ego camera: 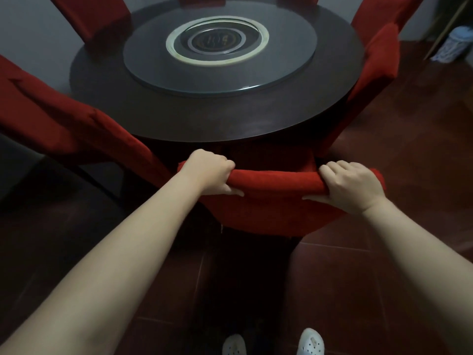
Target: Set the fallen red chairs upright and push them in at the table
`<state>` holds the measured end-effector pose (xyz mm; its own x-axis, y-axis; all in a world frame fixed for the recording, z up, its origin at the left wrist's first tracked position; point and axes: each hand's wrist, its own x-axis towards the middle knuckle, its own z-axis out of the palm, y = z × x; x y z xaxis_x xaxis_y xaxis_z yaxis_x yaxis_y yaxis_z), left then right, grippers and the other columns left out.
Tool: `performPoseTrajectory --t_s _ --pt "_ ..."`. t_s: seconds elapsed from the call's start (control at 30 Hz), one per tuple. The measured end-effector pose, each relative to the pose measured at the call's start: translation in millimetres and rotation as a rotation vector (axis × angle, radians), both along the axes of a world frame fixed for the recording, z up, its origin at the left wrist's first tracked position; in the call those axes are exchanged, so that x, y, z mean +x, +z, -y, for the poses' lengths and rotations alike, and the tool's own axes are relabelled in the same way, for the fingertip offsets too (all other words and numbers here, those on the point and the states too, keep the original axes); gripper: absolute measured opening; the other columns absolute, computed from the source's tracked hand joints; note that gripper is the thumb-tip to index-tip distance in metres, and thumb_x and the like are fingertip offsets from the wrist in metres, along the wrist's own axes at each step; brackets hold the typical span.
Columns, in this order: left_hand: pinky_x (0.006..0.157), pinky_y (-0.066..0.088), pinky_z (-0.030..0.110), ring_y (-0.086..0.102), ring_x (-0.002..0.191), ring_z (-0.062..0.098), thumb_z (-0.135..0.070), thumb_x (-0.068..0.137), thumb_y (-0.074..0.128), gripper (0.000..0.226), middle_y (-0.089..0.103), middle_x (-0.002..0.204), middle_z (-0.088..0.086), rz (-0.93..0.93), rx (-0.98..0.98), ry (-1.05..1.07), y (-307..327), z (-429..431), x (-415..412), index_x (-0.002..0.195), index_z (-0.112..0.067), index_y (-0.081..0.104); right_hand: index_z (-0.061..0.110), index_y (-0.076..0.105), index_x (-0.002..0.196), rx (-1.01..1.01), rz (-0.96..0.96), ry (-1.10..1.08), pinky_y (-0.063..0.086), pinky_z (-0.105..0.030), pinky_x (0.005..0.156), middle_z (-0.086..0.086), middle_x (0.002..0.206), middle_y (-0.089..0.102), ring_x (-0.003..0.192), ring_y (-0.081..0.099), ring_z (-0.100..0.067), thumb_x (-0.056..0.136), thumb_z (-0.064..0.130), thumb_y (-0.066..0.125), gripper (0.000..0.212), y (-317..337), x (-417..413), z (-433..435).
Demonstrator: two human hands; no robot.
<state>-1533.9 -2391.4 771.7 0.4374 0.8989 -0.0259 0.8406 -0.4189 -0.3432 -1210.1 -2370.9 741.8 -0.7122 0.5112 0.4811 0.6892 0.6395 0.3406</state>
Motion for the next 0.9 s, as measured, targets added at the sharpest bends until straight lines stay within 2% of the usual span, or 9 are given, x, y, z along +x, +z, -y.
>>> performPoseTrajectory --t_s 0.07,0.27,0.4,0.53,0.6,0.67,0.77,0.83,0.9 --pt "0.055 0.032 0.028 0.068 0.080 0.024 -0.090 0.067 0.036 0.066 0.067 0.090 -0.005 0.026 -0.002 -0.021 -4.2 -5.5 21.8 0.078 -0.025 0.041 0.007 0.055 0.069 -0.017 0.030 0.041 0.045 -0.037 0.049 -0.011 0.063 0.055 0.055 0.057 -0.030 0.084 0.068 0.046 0.064 2.7 23.1 -18.7" --pt "0.055 0.036 0.028 0.069 0.077 0.025 -0.087 0.070 0.033 0.070 0.068 0.086 -0.003 0.034 -0.016 -0.067 -7.9 -27.0 58.5 0.084 -0.022 0.056 0.008 0.056 0.070 0.028 0.038 0.091 0.043 -0.038 0.051 -0.010 0.066 0.053 0.057 0.054 -0.030 0.087 0.068 0.050 0.063 -1.6 65.6 -52.8" --pt "0.057 0.039 0.029 0.068 0.083 0.021 -0.089 0.068 0.032 0.069 0.066 0.092 -0.007 0.039 -0.074 -0.004 -5.7 -23.7 57.5 0.085 -0.026 0.052 0.012 0.053 0.070 0.033 0.015 0.091 0.041 -0.036 0.050 -0.008 0.064 0.051 0.056 0.052 -0.028 0.085 0.070 0.052 0.060 -4.6 64.2 -48.0" --pt "0.064 0.040 0.031 0.065 0.094 0.020 -0.092 0.065 0.036 0.070 0.063 0.102 -0.009 0.027 -0.244 0.142 0.8 -26.9 66.7 0.093 -0.030 0.051 0.011 0.051 0.069 -0.070 -0.018 0.088 0.040 -0.034 0.047 -0.007 0.062 0.052 0.053 0.052 -0.027 0.077 0.070 0.059 0.060 -0.8 62.9 -48.5" --pt "0.068 0.039 0.033 0.063 0.100 0.021 -0.091 0.065 0.042 0.072 0.061 0.108 -0.006 -0.033 -0.329 0.225 7.7 -26.4 72.9 0.101 -0.029 0.052 0.011 0.052 0.069 -0.158 -0.023 0.072 0.041 -0.033 0.047 -0.007 0.063 0.054 0.054 0.054 -0.027 0.069 0.069 0.068 0.061 0.5 61.1 -46.2" --pt "0.071 0.039 0.034 0.061 0.107 0.023 -0.088 0.065 0.048 0.078 0.060 0.115 -0.004 -0.109 -0.408 0.306 17.7 -26.0 81.3 0.112 -0.027 0.053 0.012 0.053 0.072 -0.268 -0.003 0.048 0.042 -0.033 0.049 -0.006 0.066 0.057 0.058 0.057 -0.028 0.066 0.074 0.065 0.063 7.6 60.3 -45.6" --pt "0.077 0.043 0.035 0.059 0.113 0.025 -0.080 0.065 0.062 0.085 0.058 0.124 -0.002 -0.183 -0.592 0.495 30.5 -31.3 96.7 0.127 -0.024 0.050 0.022 0.048 0.080 -0.466 0.103 -0.061 0.040 -0.032 0.056 0.003 0.080 0.060 0.076 0.060 -0.022 0.065 0.092 0.031 0.073 19.1 56.8 -46.2" --pt "0.087 0.047 0.034 0.060 0.114 0.027 -0.068 0.069 0.070 0.083 0.058 0.128 0.002 -0.209 -0.737 0.584 39.4 -36.2 107.2 0.132 -0.018 0.050 0.025 0.056 0.092 -0.670 0.143 -0.122 0.045 -0.033 0.069 0.004 0.097 0.063 0.094 0.060 -0.021 0.062 0.098 0.018 0.088 29.5 52.4 -49.2" --pt "0.097 0.048 0.040 0.060 0.113 0.030 -0.058 0.076 0.071 0.077 0.059 0.130 0.007 -0.161 -0.845 0.674 50.6 -42.4 115.9 0.135 -0.012 0.052 0.020 0.061 0.120 -1.006 0.087 -0.279 0.044 -0.036 0.093 -0.003 0.125 0.061 0.117 0.055 -0.025 0.074 0.091 0.018 0.095 48.3 42.7 -56.6"
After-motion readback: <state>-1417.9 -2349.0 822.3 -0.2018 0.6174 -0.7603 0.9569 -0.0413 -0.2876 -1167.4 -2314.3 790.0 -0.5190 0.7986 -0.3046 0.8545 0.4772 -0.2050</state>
